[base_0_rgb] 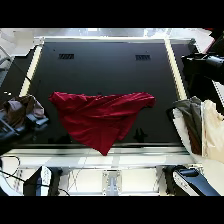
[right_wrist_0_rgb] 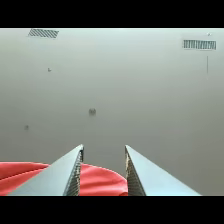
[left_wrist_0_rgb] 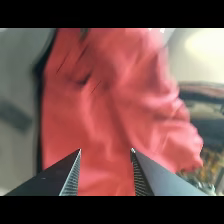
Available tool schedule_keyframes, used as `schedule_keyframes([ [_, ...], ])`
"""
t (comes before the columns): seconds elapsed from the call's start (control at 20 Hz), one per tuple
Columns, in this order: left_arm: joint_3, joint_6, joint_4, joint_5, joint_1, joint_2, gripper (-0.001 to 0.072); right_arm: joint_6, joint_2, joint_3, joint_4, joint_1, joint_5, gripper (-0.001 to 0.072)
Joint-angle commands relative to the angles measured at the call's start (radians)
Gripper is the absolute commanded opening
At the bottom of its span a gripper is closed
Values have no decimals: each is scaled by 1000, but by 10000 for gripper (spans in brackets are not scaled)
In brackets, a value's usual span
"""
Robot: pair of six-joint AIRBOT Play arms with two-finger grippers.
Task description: Fold the shirts.
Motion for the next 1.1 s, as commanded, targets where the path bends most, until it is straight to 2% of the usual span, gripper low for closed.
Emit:
schedule_keyframes([
  [0.0,-198,12,-6,-6,-45,28,357,-1,5,1,0,1,-1,310],
  [0.15,-218,27,0,74,-174,27,355,-4,5,1,-1,0,-2,310],
  [0.3,-218,-29,6,175,-353,23,340,-4,5,1,-1,0,-2,310],
  [0.5,-217,-207,175,246,-563,23,338,-4,5,1,-3,0,-2,310],
  [0.7,-217,-274,182,327,-630,16,337,-4,5,1,-4,0,-2,310],
  [1.05,-215,-254,63,438,-710,-110,326,-3,5,1,-4,0,-2,310],
])
